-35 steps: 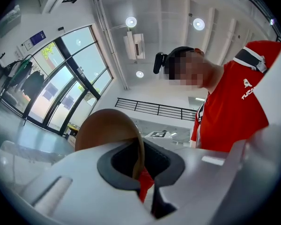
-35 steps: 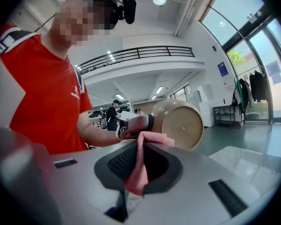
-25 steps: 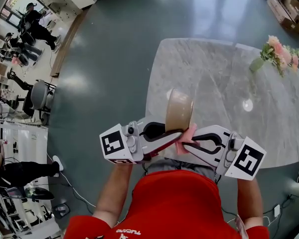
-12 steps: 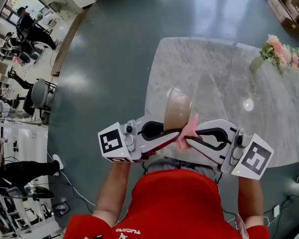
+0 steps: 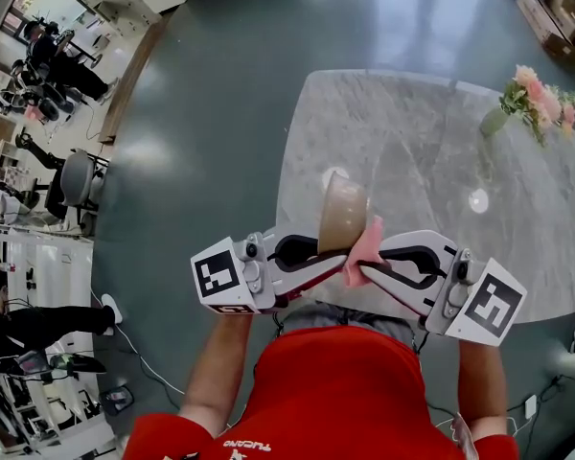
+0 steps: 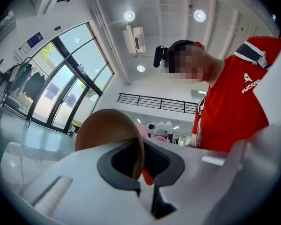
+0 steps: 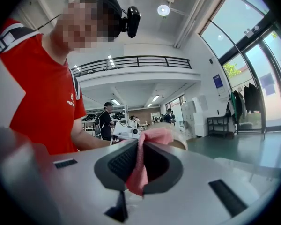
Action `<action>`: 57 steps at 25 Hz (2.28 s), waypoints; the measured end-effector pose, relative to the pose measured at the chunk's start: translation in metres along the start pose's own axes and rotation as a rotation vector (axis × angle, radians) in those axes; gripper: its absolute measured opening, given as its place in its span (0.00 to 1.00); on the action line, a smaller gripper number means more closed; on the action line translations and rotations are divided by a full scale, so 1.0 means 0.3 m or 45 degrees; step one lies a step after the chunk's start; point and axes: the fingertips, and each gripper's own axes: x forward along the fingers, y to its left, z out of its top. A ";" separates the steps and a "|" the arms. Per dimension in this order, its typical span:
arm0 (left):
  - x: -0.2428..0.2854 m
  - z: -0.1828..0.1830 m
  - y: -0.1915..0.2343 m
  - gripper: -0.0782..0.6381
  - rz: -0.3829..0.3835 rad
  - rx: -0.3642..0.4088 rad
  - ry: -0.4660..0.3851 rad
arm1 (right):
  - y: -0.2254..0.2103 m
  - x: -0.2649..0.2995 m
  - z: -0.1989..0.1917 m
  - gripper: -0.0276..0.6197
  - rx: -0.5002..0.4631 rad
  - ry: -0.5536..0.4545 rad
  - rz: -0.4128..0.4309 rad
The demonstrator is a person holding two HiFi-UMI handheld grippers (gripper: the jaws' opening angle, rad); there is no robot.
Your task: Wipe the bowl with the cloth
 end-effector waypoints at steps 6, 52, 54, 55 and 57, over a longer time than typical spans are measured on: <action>0.023 -0.039 -0.012 0.13 0.005 0.031 0.070 | -0.038 -0.005 0.057 0.08 -0.055 -0.041 -0.040; 0.010 -0.150 -0.060 0.13 -0.057 0.089 0.368 | -0.201 -0.007 0.024 0.08 -0.043 0.115 -0.194; 0.011 -0.145 -0.072 0.13 -0.076 0.102 0.372 | -0.207 -0.006 0.019 0.08 -0.040 0.117 -0.198; 0.013 -0.143 -0.078 0.14 -0.086 0.110 0.377 | -0.220 -0.008 0.012 0.08 -0.025 0.116 -0.206; 0.015 -0.142 -0.089 0.14 -0.108 0.129 0.388 | -0.254 -0.015 -0.011 0.08 0.012 0.118 -0.228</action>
